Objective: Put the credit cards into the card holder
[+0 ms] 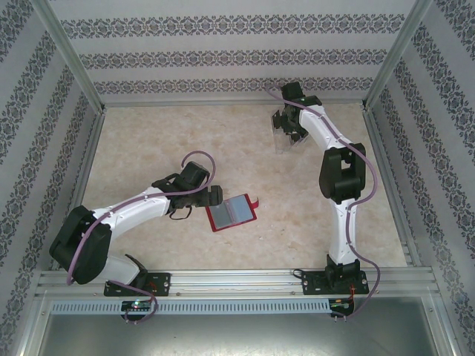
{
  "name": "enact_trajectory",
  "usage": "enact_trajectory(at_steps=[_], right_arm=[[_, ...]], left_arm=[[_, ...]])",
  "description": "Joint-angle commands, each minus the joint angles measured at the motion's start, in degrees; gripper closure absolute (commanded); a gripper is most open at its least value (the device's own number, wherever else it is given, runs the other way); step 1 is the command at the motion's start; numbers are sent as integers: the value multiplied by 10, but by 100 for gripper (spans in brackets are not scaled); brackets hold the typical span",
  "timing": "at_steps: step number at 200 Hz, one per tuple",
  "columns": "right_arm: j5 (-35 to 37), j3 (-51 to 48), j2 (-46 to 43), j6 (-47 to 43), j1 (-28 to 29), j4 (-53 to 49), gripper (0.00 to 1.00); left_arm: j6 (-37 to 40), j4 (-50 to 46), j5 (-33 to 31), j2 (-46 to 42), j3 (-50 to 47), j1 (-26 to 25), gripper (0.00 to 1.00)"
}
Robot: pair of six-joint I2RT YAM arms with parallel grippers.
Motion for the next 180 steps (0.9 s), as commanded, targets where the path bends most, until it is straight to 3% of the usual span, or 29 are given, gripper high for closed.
enact_trajectory(at_steps=[1, 72, 180], right_arm=[[26, 5, -5, -9, 6, -10, 65], [64, 8, -16, -27, 11, -4, 62], [59, 26, 26, -30, 28, -21, 63]], left_arm=[[7, -5, -7, -12, -6, 7, 0], [6, 4, -3, -9, -8, 7, 0], [8, 8, -2, -12, -14, 13, 0]])
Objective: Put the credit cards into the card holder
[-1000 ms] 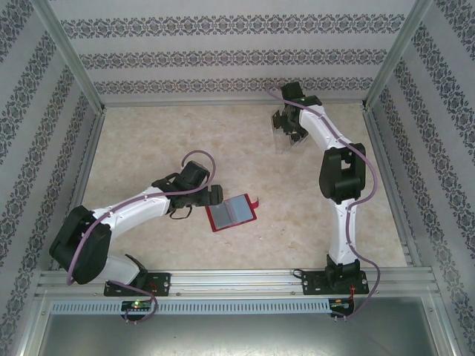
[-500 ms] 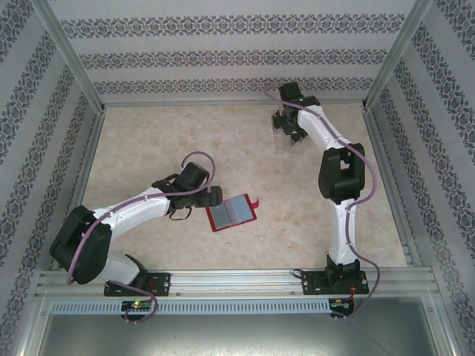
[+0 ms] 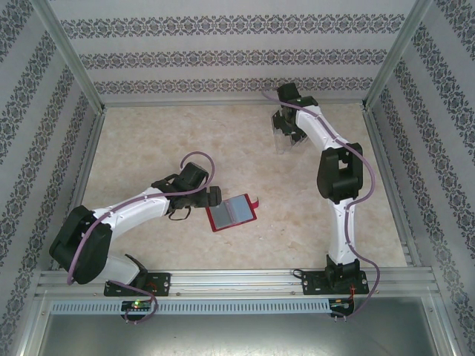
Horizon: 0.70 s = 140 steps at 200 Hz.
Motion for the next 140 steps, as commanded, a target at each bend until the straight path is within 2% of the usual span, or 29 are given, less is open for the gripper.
enact_trajectory(at_steps=[1, 85, 140], right_arm=[[15, 18, 17, -6, 12, -19, 63], [1, 27, 5, -4, 27, -19, 65], [49, 44, 3, -18, 27, -25, 62]], left_arm=[[8, 7, -2, -12, -7, 8, 0], [10, 11, 0, -12, -6, 10, 0], [14, 8, 0, -16, -4, 12, 0]])
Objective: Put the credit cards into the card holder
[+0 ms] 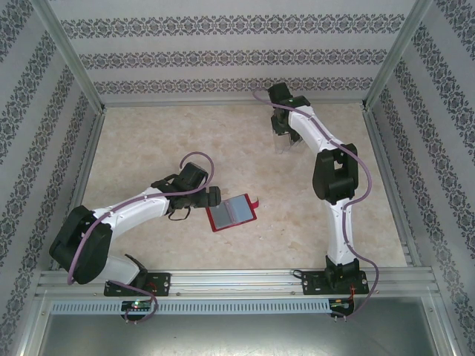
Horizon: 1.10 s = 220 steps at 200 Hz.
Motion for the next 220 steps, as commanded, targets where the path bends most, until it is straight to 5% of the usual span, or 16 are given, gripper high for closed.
enact_trajectory(at_steps=[1, 220], right_arm=[[36, 21, -1, -13, 0, -15, 62], [48, -22, 22, -16, -4, -10, 61]], left_arm=[[14, 7, 0, -16, -2, 10, 0], [10, 11, -4, -30, -17, 14, 0]])
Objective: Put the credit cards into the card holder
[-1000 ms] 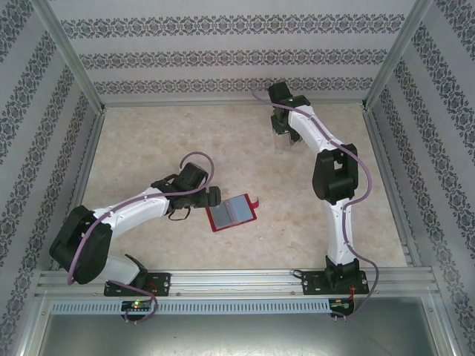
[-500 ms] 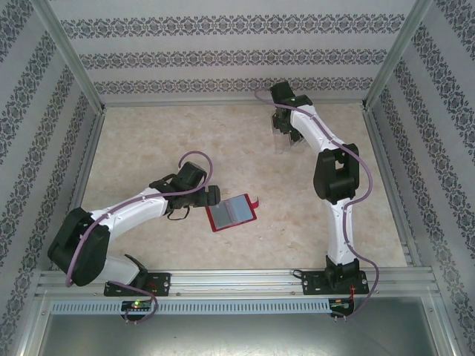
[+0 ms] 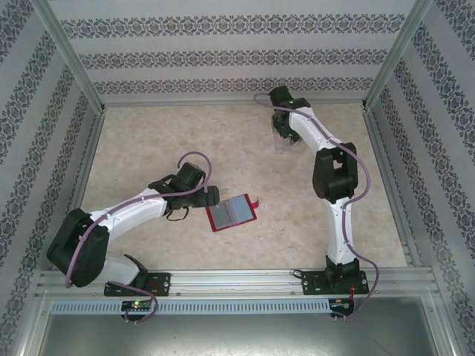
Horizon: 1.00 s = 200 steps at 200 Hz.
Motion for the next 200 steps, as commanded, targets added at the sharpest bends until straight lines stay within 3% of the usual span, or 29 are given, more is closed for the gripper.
enact_trajectory(at_steps=[1, 200], right_arm=[[-8, -8, 11, 9, 1, -6, 61], [-45, 25, 7, 23, 7, -14, 72]], left_arm=[[10, 11, -7, -15, -10, 7, 0], [10, 10, -9, -23, -17, 9, 0]])
